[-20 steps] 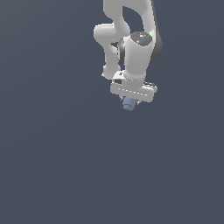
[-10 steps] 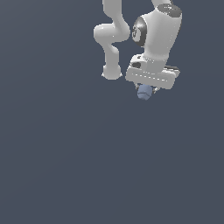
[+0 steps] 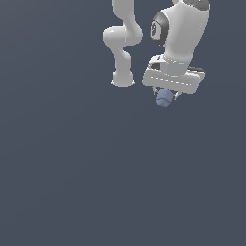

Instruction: Pick up the object and move it to a goal position.

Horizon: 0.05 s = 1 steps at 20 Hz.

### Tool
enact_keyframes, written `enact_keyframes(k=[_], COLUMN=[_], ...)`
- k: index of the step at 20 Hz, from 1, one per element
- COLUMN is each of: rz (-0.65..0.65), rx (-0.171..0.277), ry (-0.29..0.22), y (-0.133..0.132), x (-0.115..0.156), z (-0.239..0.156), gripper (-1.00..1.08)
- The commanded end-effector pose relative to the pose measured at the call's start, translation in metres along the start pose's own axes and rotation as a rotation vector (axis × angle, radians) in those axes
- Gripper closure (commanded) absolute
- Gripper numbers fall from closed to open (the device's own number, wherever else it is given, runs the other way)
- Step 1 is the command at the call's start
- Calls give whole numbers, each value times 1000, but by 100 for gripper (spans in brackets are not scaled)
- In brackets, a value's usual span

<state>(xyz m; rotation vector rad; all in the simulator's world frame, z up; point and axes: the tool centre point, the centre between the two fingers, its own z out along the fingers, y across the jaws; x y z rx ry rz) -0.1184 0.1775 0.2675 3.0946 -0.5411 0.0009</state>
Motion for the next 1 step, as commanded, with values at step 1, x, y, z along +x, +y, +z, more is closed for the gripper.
enact_keyframes(k=[1], rz=[1], rx=[0], ry=[0], y=[1], x=[1], z=[1], gripper=[108])
